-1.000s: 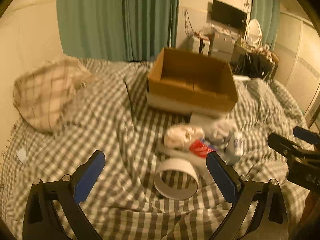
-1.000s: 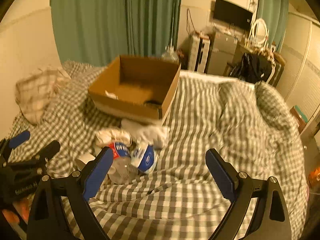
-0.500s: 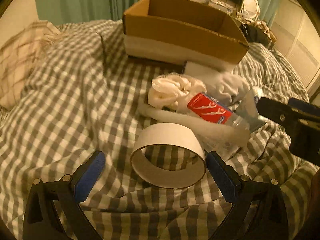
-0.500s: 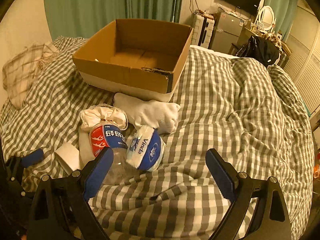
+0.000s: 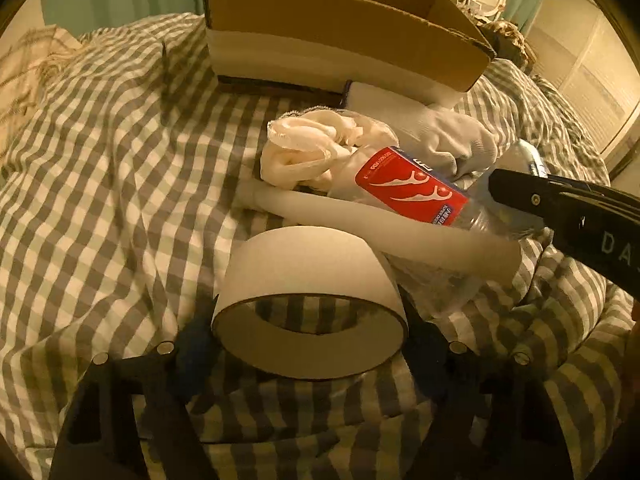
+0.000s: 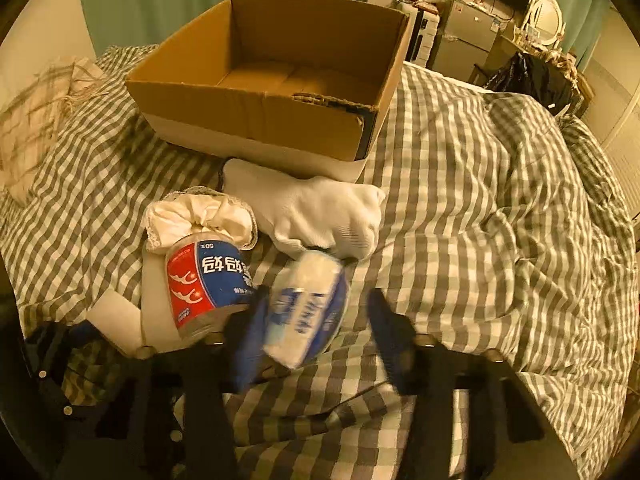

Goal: Organize objects
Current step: 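Grasp the white tape ring with the left gripper while the right gripper grasps the Vinda tissue pack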

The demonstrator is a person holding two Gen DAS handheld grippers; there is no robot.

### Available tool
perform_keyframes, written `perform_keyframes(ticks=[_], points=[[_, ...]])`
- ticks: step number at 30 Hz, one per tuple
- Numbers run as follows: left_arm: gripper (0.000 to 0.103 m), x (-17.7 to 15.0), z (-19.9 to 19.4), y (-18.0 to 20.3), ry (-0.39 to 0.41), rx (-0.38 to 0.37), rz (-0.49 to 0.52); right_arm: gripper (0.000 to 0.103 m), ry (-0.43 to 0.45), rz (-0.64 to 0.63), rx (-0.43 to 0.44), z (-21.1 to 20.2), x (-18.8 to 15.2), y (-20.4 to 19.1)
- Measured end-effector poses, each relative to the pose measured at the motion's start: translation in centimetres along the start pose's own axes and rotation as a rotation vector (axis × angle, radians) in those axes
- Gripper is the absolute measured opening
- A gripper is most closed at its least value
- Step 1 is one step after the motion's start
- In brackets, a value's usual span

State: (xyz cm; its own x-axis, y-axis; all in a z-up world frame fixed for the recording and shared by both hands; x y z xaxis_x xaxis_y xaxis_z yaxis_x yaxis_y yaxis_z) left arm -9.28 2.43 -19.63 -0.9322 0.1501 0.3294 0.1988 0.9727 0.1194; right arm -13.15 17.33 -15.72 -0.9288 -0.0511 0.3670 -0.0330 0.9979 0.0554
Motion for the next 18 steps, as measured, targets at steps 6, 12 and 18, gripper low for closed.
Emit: perform_keyframes(ticks=[6,12,18], points=[[0.081,-0.5,-2.1,-0.8,0.057,0.0,-0.028,0.022,0.043,-0.003,0.005,-1.3,-0.4,0.1],[0.081,-1.0,-5.1,-0.4,0.115,0.025,-0.016,0.02,0.113,-0.012,0.02,-3.9,-0.9,0.1],[0.081,-0.6,-8.4,0.1,0.178,0.033,-0.021,0.02,0.206,-0.025,0.04,-8.0,-1.7,-0.3]])
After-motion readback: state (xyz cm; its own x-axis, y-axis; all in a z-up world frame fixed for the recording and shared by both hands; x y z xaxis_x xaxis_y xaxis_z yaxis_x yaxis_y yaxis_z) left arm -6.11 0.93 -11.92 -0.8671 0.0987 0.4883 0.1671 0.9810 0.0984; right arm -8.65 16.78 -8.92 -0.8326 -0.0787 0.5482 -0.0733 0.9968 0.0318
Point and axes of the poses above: each gripper's, at about its wrist camera, not at the fingertips, and z roughly the way its jaws point, y to its right, x to its top, the point moved 2 cm from there along z, roughly the way its jaws point, and after that the axes turned 7 degrees about -y, right-handed, at the moved point
